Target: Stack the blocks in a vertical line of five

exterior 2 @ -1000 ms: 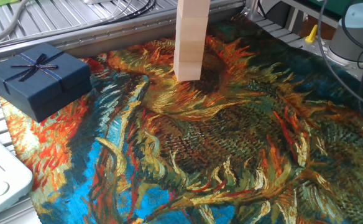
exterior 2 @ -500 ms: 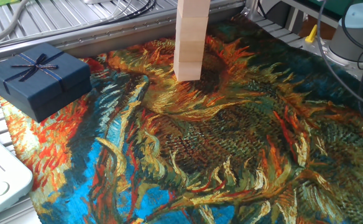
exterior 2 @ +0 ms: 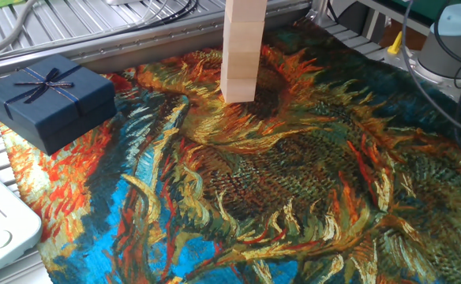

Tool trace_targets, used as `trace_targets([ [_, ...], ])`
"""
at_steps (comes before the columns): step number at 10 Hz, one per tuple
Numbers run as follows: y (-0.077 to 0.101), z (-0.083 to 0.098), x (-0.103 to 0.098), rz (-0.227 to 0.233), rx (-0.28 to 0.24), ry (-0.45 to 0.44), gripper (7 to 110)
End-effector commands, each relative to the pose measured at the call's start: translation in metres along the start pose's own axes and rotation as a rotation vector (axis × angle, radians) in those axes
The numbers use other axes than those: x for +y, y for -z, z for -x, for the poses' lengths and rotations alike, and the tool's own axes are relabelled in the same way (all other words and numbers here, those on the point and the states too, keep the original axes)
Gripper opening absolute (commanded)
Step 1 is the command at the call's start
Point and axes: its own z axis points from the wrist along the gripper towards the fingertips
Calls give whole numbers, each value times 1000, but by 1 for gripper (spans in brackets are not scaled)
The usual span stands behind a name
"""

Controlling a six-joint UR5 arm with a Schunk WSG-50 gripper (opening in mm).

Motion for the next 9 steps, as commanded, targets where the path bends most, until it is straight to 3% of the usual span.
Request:
trace_targets([
  [1,2,-1,-1,-6,17,-30,7],
  [3,5,1,0,2,19,-44,7],
  [5,21,8,-3,20,14,-49,7],
  [9,79,38,-31,65,-15,-58,7],
])
